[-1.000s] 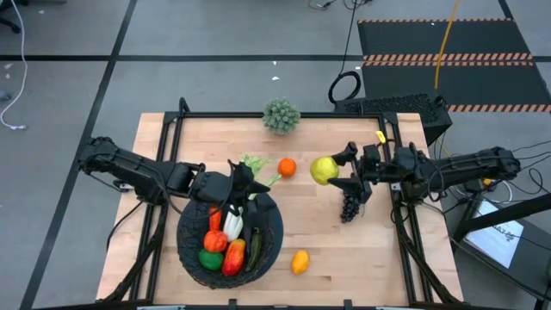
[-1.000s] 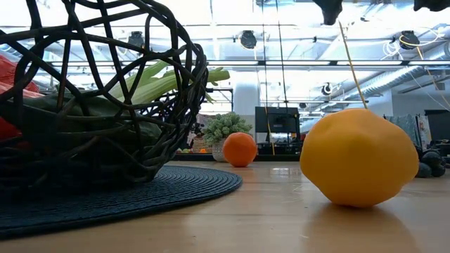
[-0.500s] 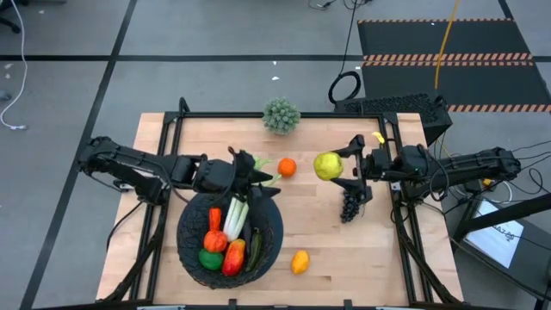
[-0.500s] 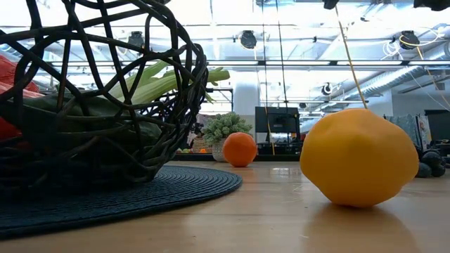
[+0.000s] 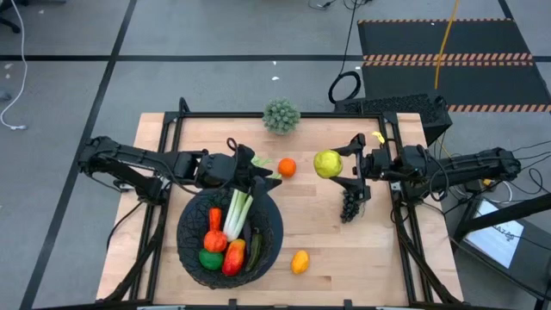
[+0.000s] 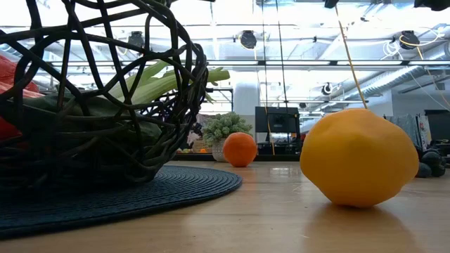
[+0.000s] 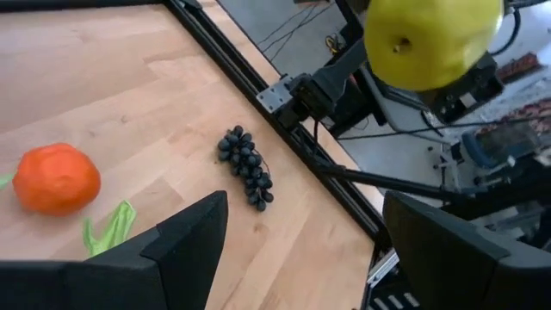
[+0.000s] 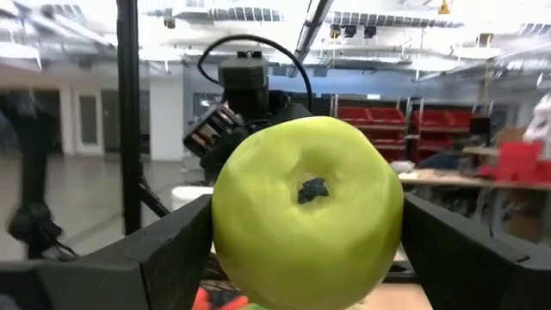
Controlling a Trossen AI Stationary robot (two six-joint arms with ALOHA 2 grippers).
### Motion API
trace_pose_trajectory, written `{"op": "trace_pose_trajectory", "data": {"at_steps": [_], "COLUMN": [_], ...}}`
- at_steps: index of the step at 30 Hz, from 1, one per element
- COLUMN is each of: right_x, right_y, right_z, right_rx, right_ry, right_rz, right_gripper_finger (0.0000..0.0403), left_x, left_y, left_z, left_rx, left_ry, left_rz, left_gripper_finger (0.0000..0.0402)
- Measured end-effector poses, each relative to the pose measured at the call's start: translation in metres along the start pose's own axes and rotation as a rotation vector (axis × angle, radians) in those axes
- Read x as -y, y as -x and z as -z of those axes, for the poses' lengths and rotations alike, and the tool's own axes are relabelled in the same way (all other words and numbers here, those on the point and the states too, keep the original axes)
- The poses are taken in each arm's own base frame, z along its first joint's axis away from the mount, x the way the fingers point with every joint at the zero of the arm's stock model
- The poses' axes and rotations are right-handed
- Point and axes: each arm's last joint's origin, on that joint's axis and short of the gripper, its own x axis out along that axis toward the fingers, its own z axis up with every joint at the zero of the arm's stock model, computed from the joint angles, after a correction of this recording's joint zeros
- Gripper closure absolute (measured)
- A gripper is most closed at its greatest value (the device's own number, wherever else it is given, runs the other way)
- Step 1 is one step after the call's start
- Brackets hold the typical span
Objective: Build produce basket
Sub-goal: Put the green apple into the black wire basket
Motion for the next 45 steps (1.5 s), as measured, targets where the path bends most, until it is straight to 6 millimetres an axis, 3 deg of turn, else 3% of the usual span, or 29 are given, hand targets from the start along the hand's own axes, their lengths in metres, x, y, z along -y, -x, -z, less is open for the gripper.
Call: {"op": "trace_pose_trajectory", "data": {"at_steps": [5,18,27,32,36,45], "right_x": [0.003,0.005,0.006,0.006,0.006,0.006], "right_y": [0.000,0.002,0.004,0.006,0.007,0.010], "right_z": [0.000,0.022,0.028,0.034,0.037,0.043], "right_rx": [-0.003,-0.226,-0.288,-0.352,-0.385,-0.458], "right_ry": [-0.151,-0.115,-0.111,-0.107,-0.105,-0.107], "right_rz": [0.013,0.033,0.040,0.043,0.045,0.050], "right_gripper_finger": [0.0069,0.0069,0.0069,0.0069,0.0069,0.0069], "left_x": [-0.005,-0.010,-0.002,-0.002,-0.010,-0.026], "left_y": [-0.002,-0.008,-0.054,-0.081,-0.099,-0.120], "left_z": [-0.003,-0.011,-0.002,0.005,0.017,0.020], "left_rx": [0.005,0.046,0.124,0.160,0.140,0.130], "left_ry": [0.118,0.550,0.596,0.606,0.628,0.633], "left_rz": [-0.024,-0.022,0.120,0.196,0.157,0.115], "left_gripper_finger": [0.0094,0.0088,0.0007,0.0014,0.0005,0.0002]}}
